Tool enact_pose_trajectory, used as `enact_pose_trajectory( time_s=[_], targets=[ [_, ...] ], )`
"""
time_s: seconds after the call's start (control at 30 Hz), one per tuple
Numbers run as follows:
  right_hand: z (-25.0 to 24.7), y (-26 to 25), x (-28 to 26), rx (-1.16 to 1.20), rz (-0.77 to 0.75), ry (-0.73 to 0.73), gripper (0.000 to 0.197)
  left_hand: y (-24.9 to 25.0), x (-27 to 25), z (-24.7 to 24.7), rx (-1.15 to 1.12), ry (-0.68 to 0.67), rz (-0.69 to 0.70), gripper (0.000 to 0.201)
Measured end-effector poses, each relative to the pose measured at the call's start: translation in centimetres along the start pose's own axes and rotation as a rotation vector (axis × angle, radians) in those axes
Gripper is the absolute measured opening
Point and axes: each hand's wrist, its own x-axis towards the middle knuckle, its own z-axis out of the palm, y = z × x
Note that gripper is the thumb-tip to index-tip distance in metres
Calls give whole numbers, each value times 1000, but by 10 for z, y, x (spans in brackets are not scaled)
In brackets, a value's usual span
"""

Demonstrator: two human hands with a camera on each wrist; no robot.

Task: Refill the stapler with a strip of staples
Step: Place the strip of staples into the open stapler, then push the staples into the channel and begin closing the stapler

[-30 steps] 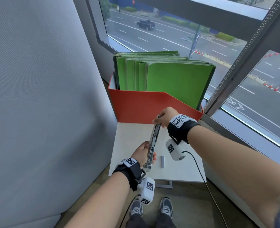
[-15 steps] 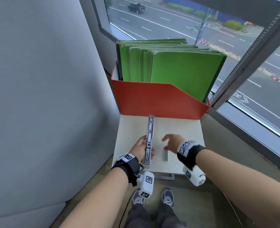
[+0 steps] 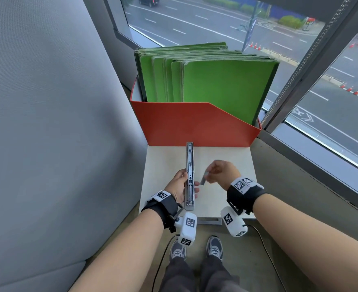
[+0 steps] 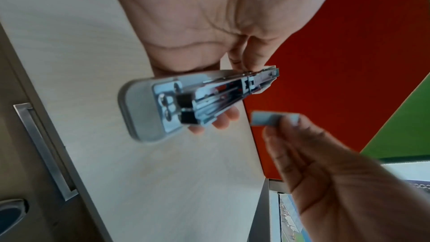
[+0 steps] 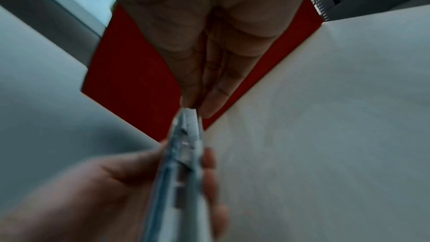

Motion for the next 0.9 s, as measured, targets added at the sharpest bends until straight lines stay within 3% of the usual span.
enact_pose_trajectory(
  time_s=[0.1,0.3,0.9],
  targets=[
    [-1,-22,-6,182,-74,-20,16,2,1,2,16,-9,3,23],
    [10,-28,-4,121,-66,-68,14,2,5,5,27,-13,16,18],
    [26,-29,-8,-372,-193,-61,12,-2,17,4,10,14,-10,17]
  ],
)
